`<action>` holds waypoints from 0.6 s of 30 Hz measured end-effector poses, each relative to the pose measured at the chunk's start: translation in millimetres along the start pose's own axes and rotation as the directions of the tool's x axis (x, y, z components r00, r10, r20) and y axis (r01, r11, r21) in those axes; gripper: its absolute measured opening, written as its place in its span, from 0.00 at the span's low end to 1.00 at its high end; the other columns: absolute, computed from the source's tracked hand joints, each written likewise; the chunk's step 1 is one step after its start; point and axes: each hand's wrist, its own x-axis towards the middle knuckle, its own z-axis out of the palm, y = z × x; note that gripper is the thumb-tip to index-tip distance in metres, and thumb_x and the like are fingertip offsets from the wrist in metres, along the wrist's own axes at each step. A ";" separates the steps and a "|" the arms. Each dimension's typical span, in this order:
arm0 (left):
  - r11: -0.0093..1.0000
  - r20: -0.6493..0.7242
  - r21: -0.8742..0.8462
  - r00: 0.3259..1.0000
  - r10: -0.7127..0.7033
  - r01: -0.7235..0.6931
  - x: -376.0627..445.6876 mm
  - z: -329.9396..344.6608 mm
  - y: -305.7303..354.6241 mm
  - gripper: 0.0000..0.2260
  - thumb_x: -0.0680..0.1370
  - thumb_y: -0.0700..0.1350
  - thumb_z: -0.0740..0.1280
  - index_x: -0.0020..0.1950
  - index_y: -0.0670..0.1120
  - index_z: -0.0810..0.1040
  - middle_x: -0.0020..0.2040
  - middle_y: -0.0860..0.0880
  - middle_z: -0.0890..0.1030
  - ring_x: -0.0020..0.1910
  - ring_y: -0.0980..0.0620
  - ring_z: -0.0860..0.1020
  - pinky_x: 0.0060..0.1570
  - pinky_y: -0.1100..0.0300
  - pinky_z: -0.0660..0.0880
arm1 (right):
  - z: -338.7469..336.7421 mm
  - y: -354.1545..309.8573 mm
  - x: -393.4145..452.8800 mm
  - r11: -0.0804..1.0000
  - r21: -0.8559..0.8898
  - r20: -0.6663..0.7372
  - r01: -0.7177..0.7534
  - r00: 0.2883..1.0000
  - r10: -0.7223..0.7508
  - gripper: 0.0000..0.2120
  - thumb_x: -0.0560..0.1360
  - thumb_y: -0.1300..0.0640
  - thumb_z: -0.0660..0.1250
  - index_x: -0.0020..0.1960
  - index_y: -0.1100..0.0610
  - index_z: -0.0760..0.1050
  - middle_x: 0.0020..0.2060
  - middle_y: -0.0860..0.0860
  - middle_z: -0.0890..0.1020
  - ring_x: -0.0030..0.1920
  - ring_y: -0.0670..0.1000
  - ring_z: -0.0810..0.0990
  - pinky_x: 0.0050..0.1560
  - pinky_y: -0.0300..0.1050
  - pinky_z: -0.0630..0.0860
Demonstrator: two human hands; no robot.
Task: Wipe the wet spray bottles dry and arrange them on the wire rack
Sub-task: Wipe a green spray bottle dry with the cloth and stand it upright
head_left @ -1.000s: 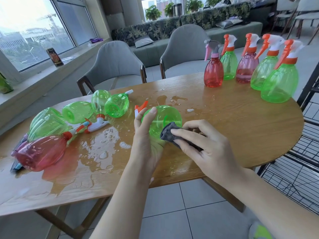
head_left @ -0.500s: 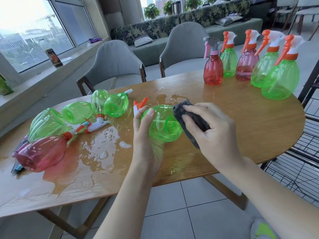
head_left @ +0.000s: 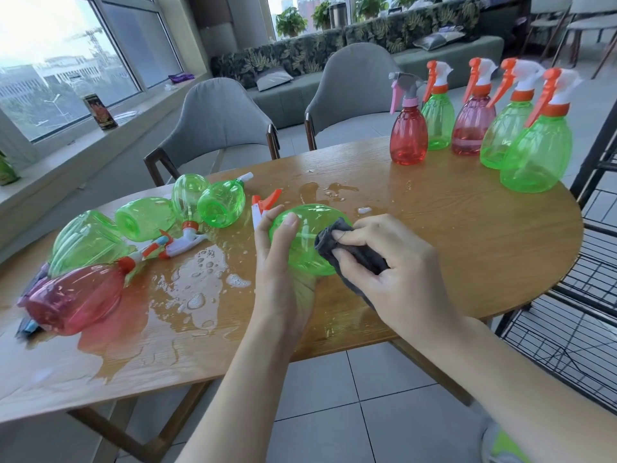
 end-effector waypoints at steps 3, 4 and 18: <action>0.999 0.014 0.044 1.000 0.016 -0.016 -1.8 -0.2 2.0 0.19 0.78 0.46 0.73 0.67 0.53 0.74 0.60 0.40 0.79 0.52 0.41 0.82 0.46 0.48 0.82 | 0.2 4.1 2.8 0.999 -0.029 -0.023 -0.016 1.000 0.015 0.03 0.75 0.65 0.74 0.49 0.64 0.84 0.46 0.57 0.82 0.45 0.54 0.82 0.52 0.45 0.77; 0.998 0.008 0.052 1.000 0.025 -0.025 -2.2 0.2 3.7 0.19 0.77 0.47 0.73 0.67 0.53 0.75 0.61 0.40 0.79 0.52 0.41 0.82 0.47 0.47 0.81 | -0.3 6.2 3.9 0.999 -0.042 -0.033 -0.031 0.999 0.030 0.03 0.75 0.65 0.74 0.48 0.64 0.83 0.45 0.56 0.82 0.45 0.53 0.81 0.51 0.42 0.76; 0.660 0.098 0.732 0.985 0.144 -0.169 -0.4 -16.8 6.5 0.33 0.75 0.60 0.77 0.71 0.64 0.59 0.72 0.46 0.72 0.71 0.53 0.77 0.73 0.47 0.74 | -24.9 48.1 20.3 0.944 -0.039 -0.123 -0.329 0.939 0.322 0.04 0.76 0.60 0.76 0.51 0.57 0.85 0.42 0.47 0.83 0.43 0.45 0.81 0.44 0.41 0.77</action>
